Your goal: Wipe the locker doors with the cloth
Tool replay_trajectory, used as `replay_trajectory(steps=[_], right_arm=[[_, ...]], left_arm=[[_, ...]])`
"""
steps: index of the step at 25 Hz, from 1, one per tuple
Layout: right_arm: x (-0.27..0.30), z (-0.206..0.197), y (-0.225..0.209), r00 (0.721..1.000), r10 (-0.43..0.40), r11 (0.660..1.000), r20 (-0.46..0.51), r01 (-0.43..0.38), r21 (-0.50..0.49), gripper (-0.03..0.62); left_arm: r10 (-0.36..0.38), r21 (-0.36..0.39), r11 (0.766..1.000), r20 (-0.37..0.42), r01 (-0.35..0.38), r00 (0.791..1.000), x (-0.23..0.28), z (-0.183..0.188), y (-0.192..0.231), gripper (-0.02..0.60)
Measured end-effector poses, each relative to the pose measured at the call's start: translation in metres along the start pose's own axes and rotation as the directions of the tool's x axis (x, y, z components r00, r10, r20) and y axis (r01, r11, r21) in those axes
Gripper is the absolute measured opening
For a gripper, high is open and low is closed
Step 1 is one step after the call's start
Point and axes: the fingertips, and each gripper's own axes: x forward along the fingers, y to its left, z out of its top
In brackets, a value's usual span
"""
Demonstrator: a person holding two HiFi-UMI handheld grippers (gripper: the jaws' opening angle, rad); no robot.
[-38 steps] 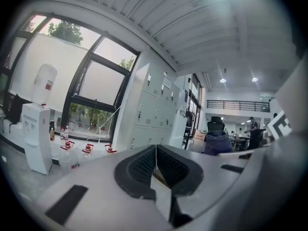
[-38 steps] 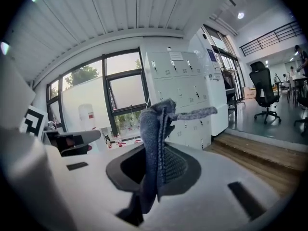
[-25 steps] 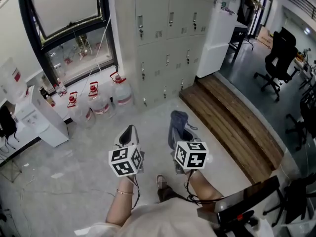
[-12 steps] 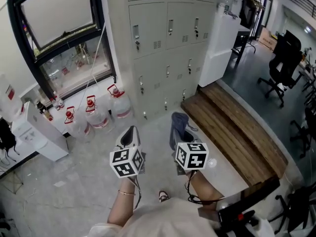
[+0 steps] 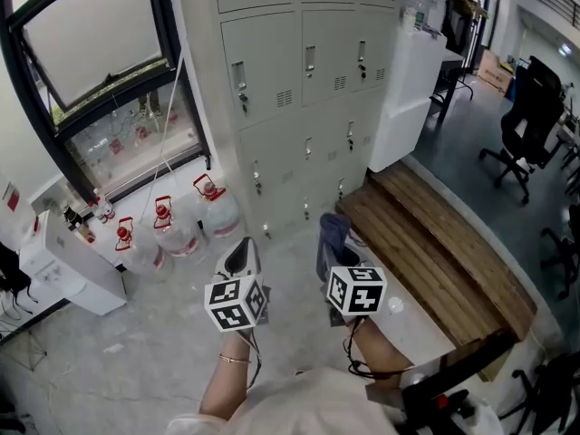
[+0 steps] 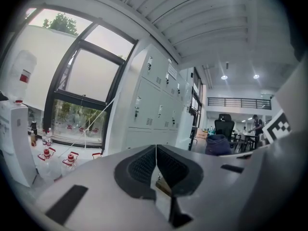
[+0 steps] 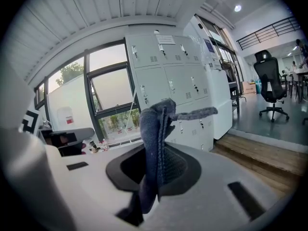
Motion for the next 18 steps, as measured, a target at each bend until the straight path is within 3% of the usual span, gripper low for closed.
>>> replay_trajectory(steps=[11, 18], right_arm=[[0.044, 0.007, -0.011, 1.0, 0.005, 1.0, -0.022, -0.006, -0.015, 0.043], [0.092, 0.016, -0.03, 0.999, -0.027, 1.0, -0.025, 0.027, -0.011, 0.043]], left_arm=[[-0.005, -0.015, 1.0, -0.025, 0.005, 1.0, 0.043, -0.009, 0.01, 0.009], [-0.03, 0.0, 1.0, -0.026, 0.03, 0.999, 0.102, -0.002, 0.024, 0.009]])
